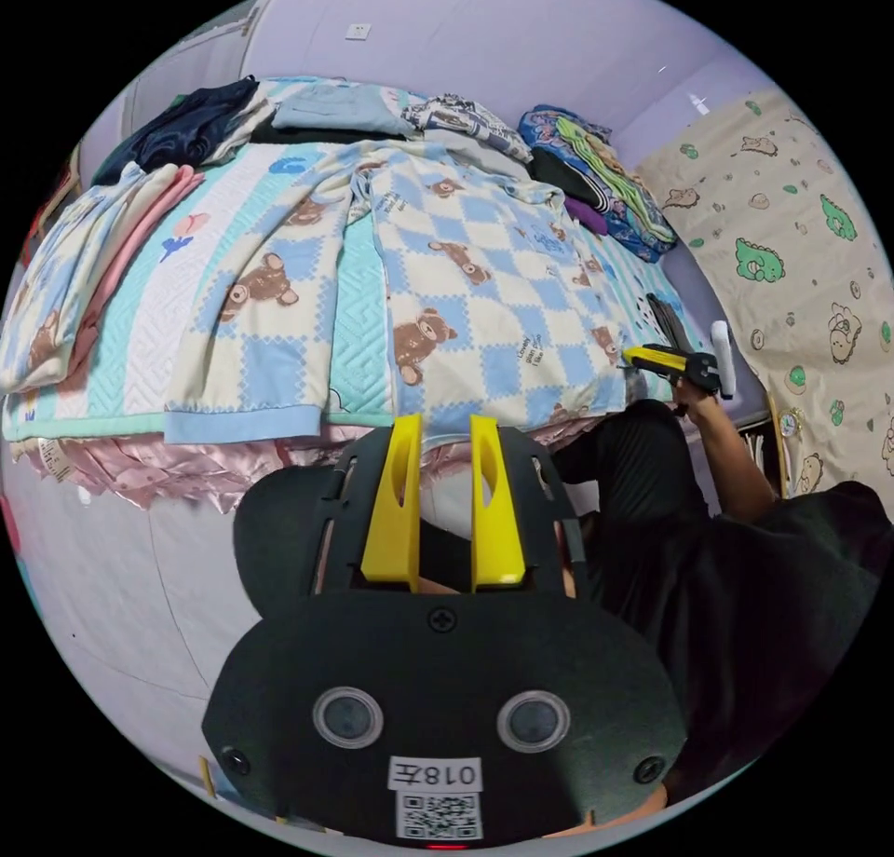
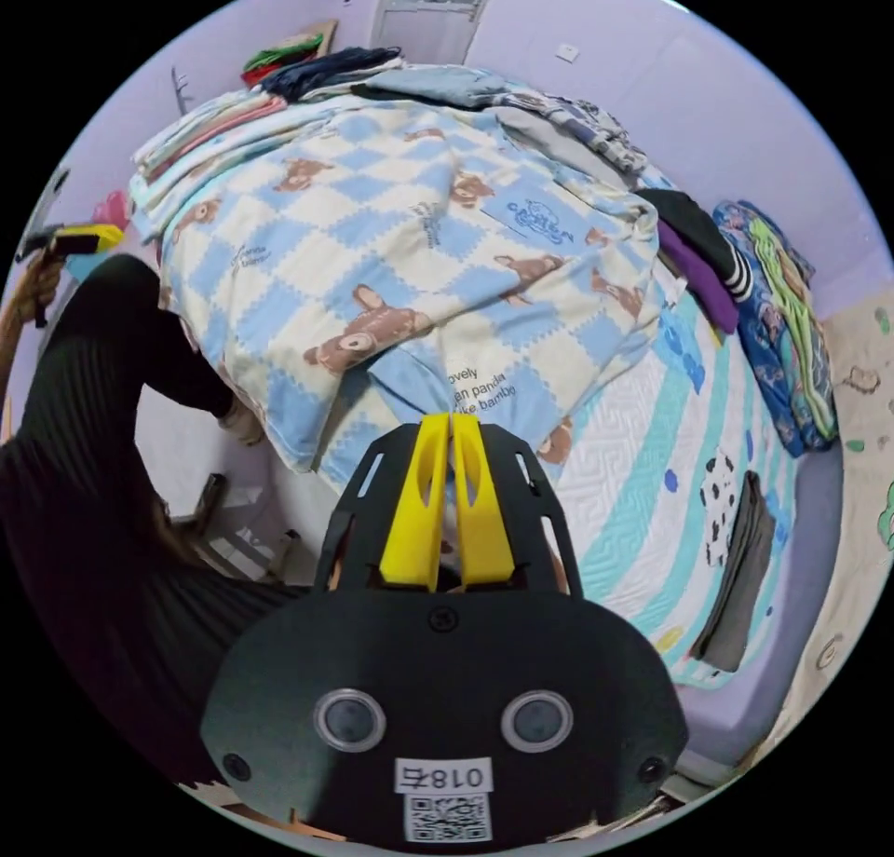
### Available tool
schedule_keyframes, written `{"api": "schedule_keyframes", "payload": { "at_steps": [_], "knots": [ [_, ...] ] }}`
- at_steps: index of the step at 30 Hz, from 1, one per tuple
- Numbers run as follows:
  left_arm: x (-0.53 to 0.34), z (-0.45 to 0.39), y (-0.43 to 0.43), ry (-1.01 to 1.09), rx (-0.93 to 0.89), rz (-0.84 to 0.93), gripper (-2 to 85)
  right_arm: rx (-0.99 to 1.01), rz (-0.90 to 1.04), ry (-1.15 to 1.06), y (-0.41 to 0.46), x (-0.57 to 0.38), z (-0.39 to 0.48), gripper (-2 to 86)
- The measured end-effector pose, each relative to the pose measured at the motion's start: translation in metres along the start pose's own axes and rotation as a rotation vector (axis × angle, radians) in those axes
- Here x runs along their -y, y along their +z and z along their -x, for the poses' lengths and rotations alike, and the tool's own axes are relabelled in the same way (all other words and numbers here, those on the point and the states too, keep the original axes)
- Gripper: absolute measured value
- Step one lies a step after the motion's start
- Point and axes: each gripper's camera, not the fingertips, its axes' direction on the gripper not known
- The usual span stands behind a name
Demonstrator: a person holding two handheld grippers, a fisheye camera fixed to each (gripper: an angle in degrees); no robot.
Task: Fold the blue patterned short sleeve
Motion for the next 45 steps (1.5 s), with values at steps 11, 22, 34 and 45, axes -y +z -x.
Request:
{"api": "schedule_keyframes", "payload": {
  "at_steps": [11, 22, 34, 45],
  "knots": [
    [0.041, -0.01, 0.06, -0.115, 0.115, 0.109, 10.1, -0.045, -0.252, 0.6, -0.067, -0.066, -0.197, 0.1],
    [0.055, -0.024, 0.077, -0.122, 0.157, 0.16, 10.4, -0.311, -0.132, 0.844, -0.04, -0.137, -0.281, 8.3],
    [0.064, -0.025, 0.094, -0.001, 0.13, 0.232, 11.0, 0.399, 0.025, 0.473, 0.042, -0.143, -0.15, 10.4],
    [0.075, -0.033, 0.106, 0.096, 0.192, 0.292, 9.0, 0.419, 0.043, 0.537, 0.055, -0.14, -0.176, 0.9]
  ]
}}
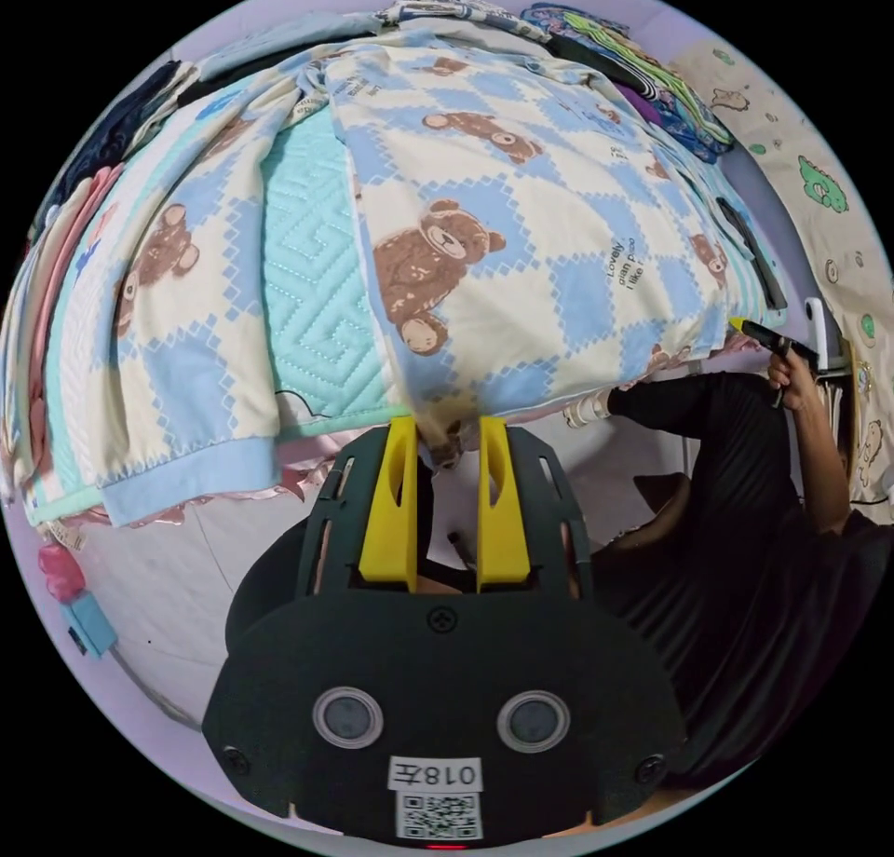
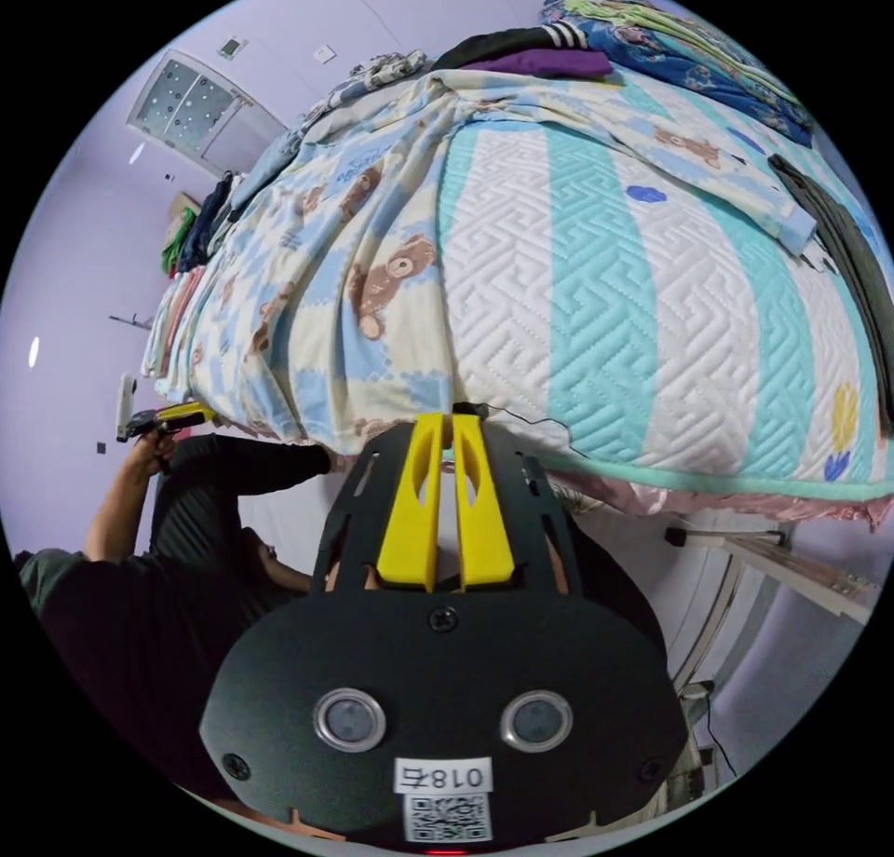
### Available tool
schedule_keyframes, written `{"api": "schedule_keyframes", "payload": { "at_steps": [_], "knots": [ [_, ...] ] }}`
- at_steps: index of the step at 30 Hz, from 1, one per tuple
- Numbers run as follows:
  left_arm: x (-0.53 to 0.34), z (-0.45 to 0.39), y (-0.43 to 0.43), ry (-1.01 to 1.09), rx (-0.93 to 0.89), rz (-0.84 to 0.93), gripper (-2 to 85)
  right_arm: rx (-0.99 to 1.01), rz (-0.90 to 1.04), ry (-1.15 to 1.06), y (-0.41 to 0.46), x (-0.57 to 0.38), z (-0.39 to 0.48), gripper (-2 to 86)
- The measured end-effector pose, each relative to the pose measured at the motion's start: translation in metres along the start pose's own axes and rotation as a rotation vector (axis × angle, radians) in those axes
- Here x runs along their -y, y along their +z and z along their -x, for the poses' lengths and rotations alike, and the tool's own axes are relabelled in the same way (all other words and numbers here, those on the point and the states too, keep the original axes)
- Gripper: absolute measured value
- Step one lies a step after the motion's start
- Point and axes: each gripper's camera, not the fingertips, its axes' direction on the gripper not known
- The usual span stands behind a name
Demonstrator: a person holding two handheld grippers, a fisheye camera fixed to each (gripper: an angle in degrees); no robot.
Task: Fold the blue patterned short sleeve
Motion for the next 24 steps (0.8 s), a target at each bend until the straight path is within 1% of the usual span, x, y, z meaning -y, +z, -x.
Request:
{"api": "schedule_keyframes", "payload": {
  "at_steps": [1, 2, 3, 5, 7, 9, 13, 16, 18, 20, 22, 24],
  "knots": [
    [0.001, -0.001, 0.0, 0.01, -0.005, 0.012, 7.5, -0.01, 0.001, -0.004, -0.001, 0.0, 0.001, 0.4],
    [0.002, -0.001, 0.0, 0.01, -0.012, 0.03, 3.4, -0.033, 0.002, -0.016, -0.006, 0.001, 0.002, 0.0],
    [0.002, -0.001, 0.0, 0.007, -0.006, 0.038, 1.4, -0.039, -0.005, -0.024, -0.011, 0.001, 0.003, -0.3],
    [0.002, 0.0, -0.002, 0.014, -0.003, 0.057, -0.3, -0.03, -0.022, -0.028, -0.023, 0.0, 0.002, -0.5],
    [0.001, 0.002, -0.009, 0.024, -0.001, 0.053, -0.7, -0.001, -0.047, -0.029, -0.039, -0.001, -0.001, -0.6],
    [-0.003, 0.006, -0.023, 0.04, -0.011, 0.033, -0.9, 0.07, -0.092, -0.028, -0.065, -0.003, -0.005, -0.7],
    [-0.026, 0.023, -0.079, 0.035, -0.081, -0.104, -1.0, 0.16, -0.168, -0.046, -0.112, -0.015, -0.009, -0.8],
    [-0.048, 0.041, -0.106, -0.012, -0.169, -0.2, -1.0, 0.193, -0.198, 0.009, -0.13, -0.031, -0.025, -0.8],
    [-0.053, 0.051, -0.1, -0.052, -0.167, -0.177, -1.0, 0.202, -0.123, 0.097, -0.112, -0.036, -0.046, -0.7],
    [-0.055, 0.058, -0.085, -0.091, -0.173, -0.117, -1.0, 0.241, -0.107, 0.152, -0.103, -0.039, -0.059, -0.7],
    [-0.058, 0.055, -0.086, -0.077, -0.186, -0.118, -1.0, 0.255, -0.128, 0.159, -0.109, -0.04, -0.061, -0.7],
    [-0.064, 0.053, -0.092, -0.072, -0.188, -0.126, -1.0, 0.226, -0.13, 0.129, -0.121, -0.037, -0.054, -0.7]
  ]
}}
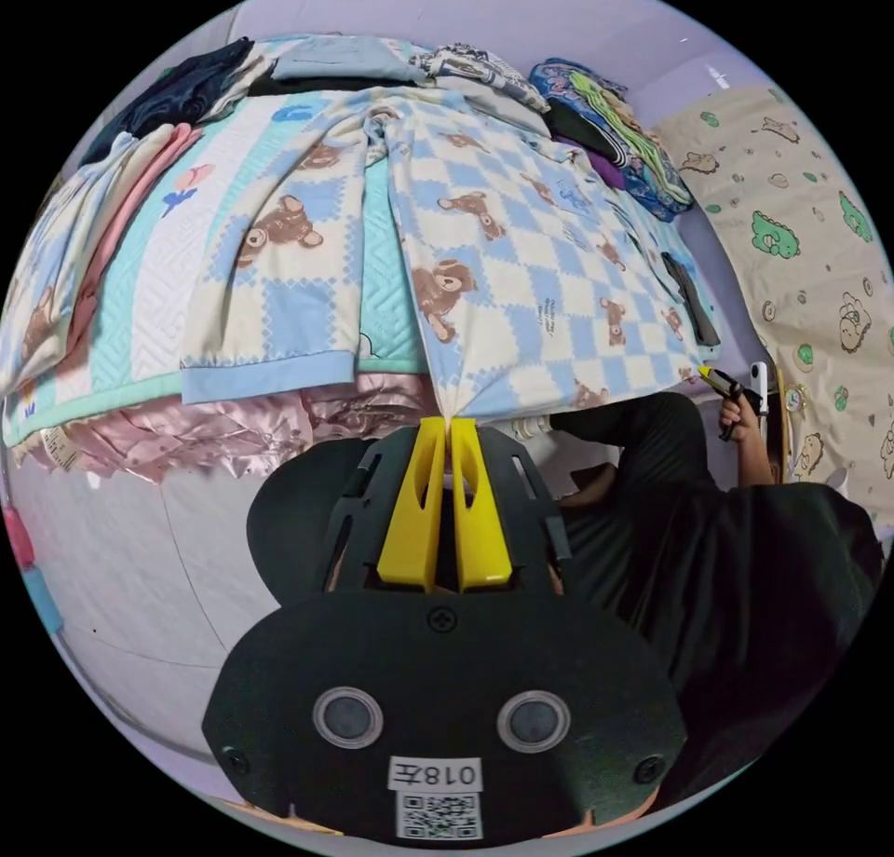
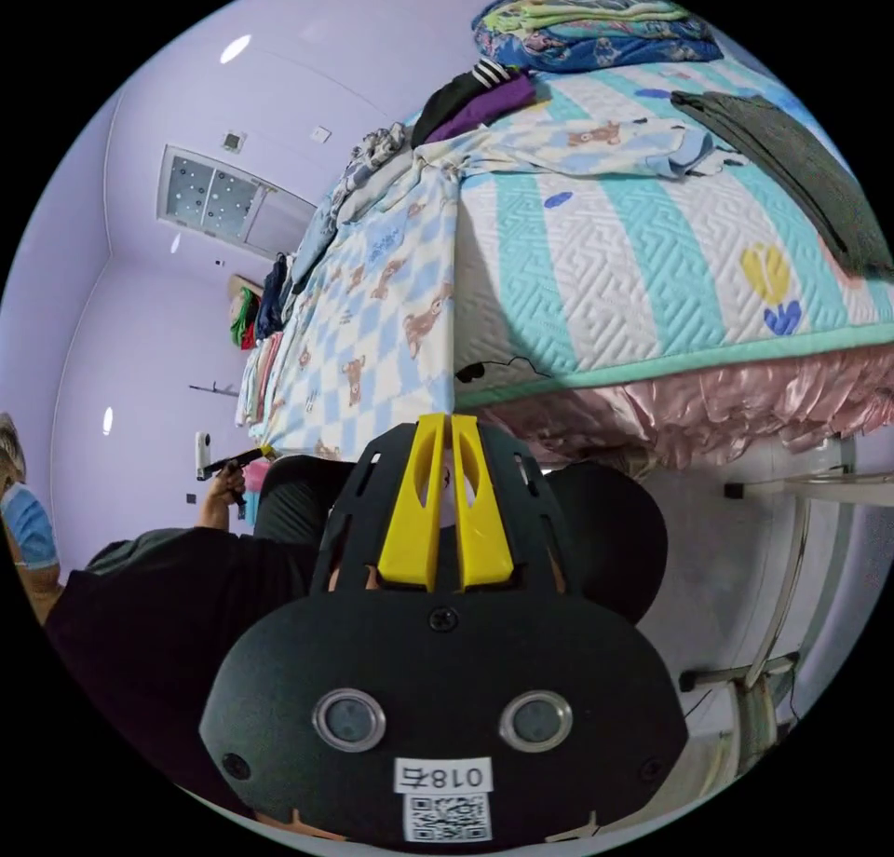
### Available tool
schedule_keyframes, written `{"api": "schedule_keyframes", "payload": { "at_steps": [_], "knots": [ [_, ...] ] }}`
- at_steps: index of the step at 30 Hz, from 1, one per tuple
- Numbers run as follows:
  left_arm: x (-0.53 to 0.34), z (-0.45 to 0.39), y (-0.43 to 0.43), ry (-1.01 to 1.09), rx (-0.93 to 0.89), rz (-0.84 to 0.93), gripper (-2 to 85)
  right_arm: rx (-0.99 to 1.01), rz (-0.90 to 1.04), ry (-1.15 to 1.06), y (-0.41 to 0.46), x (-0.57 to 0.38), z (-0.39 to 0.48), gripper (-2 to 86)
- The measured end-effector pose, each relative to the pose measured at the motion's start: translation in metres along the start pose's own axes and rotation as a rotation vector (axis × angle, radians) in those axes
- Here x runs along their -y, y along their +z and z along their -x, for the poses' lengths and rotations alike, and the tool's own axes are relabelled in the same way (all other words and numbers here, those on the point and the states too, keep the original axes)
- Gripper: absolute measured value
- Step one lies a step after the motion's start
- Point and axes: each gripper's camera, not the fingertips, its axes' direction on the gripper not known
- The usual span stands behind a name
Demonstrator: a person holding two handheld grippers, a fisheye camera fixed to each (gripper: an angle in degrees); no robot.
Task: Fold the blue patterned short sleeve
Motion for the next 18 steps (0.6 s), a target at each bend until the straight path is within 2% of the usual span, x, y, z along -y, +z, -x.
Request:
{"api": "schedule_keyframes", "payload": {
  "at_steps": [7, 11, 13, 18],
  "knots": [
    [-0.004, 0.007, 0.011, -0.048, 0.013, 0.084, 0.3, -0.069, 0.167, 0.008, 0.024, 0.018, 0.007, 0.4],
    [0.007, 0.017, 0.012, -0.101, 0.077, 0.219, 10.5, -0.235, 0.275, -0.007, 0.031, 0.039, 0.023, 6.2],
    [0.011, 0.021, -0.011, -0.111, 0.078, 0.167, 11.8, -0.279, 0.246, -0.047, 0.016, 0.05, 0.039, 7.0],
    [0.072, 0.013, -0.085, 0.005, 0.084, -0.124, 11.9, -0.238, -0.064, -0.279, -0.022, 0.127, 0.111, 8.3]
  ]
}}
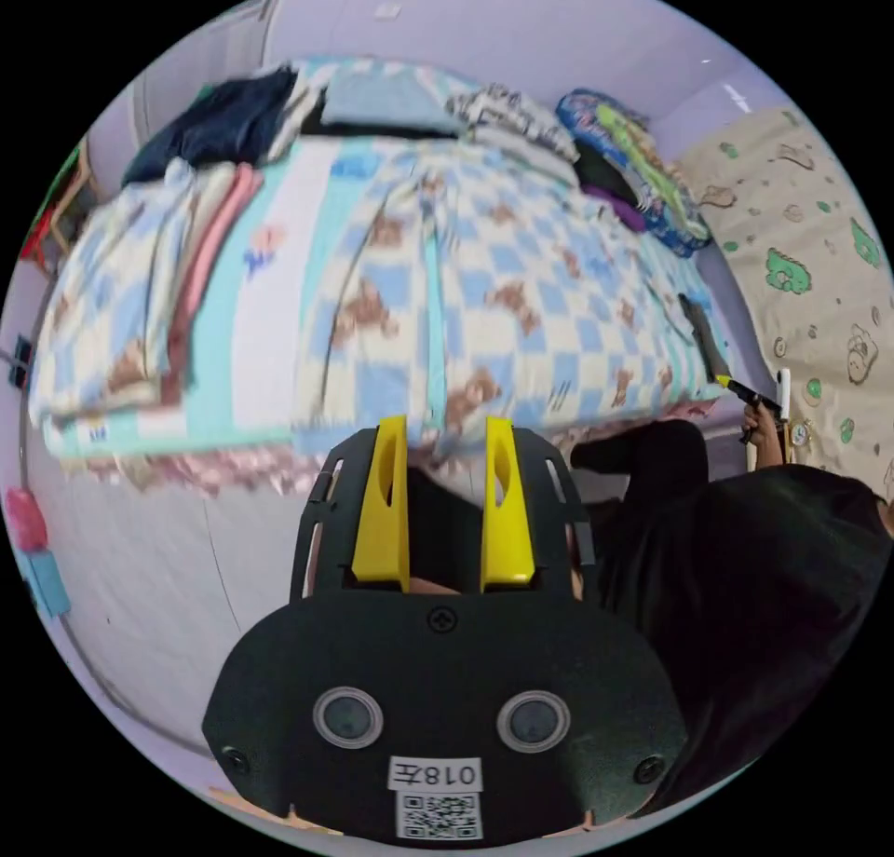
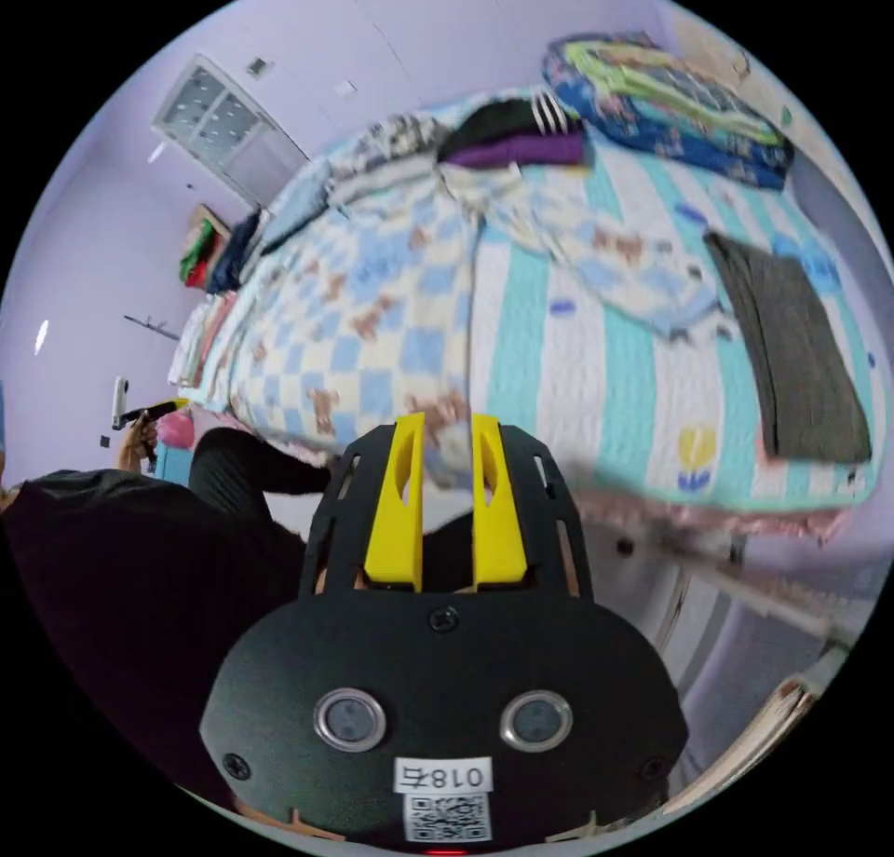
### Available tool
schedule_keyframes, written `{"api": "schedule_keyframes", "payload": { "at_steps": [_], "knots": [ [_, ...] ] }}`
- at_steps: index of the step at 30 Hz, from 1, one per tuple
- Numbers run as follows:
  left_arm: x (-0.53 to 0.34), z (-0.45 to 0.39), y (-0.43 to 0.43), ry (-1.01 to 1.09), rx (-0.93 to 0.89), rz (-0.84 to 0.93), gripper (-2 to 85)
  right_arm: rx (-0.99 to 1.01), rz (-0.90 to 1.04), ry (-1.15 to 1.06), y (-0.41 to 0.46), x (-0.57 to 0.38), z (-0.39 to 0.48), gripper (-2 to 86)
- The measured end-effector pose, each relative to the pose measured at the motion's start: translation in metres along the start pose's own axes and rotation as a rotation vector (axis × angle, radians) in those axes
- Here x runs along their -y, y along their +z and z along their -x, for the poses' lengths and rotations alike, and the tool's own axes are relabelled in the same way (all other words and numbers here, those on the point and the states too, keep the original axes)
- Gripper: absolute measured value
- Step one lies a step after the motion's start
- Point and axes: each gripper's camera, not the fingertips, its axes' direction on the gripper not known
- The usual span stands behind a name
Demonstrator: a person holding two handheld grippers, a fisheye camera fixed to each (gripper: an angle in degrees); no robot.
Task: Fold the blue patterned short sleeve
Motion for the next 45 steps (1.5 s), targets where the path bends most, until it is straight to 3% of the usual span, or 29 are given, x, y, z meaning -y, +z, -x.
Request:
{"api": "schedule_keyframes", "payload": {
  "at_steps": [5, 11, 20, 24, 28, 34, 40, 45],
  "knots": [
    [0.154, -0.037, 0.016, 0.251, 0.008, -0.196, 10.3, -0.049, -0.162, -0.244, 0.056, 0.124, 0.054, 8.2],
    [0.317, -0.065, 0.107, 0.338, -0.008, -0.145, 9.8, -0.092, -0.095, -0.442, 0.178, 0.27, 0.094, 7.9],
    [0.434, -0.078, 0.202, 0.353, 0.059, -0.023, 8.8, -0.204, 0.173, -0.63, 0.294, 0.366, 0.093, 7.8],
    [0.452, -0.082, 0.215, 0.338, 0.071, -0.011, 8.8, -0.176, 0.231, -0.676, 0.299, 0.384, 0.091, 0.7],
    [0.469, -0.089, 0.214, 0.332, 0.07, -0.051, 8.7, -0.183, 0.121, -0.599, 0.281, 0.413, 0.08, -0.1],
    [0.494, -0.104, 0.223, 0.289, 0.056, -0.045, 8.5, -0.104, 0.06, -0.193, 0.283, 0.457, 0.022, 5.5],
    [0.51, -0.117, 0.225, 0.273, 0.03, -0.076, 7.8, 0.166, -0.01, -0.048, 0.263, 0.431, -0.022, 9.9],
    [0.526, -0.122, 0.226, 0.225, -0.084, -0.121, 7.3, 0.305, -0.205, 0.072, 0.207, 0.391, -0.076, 11.4]
  ]
}}
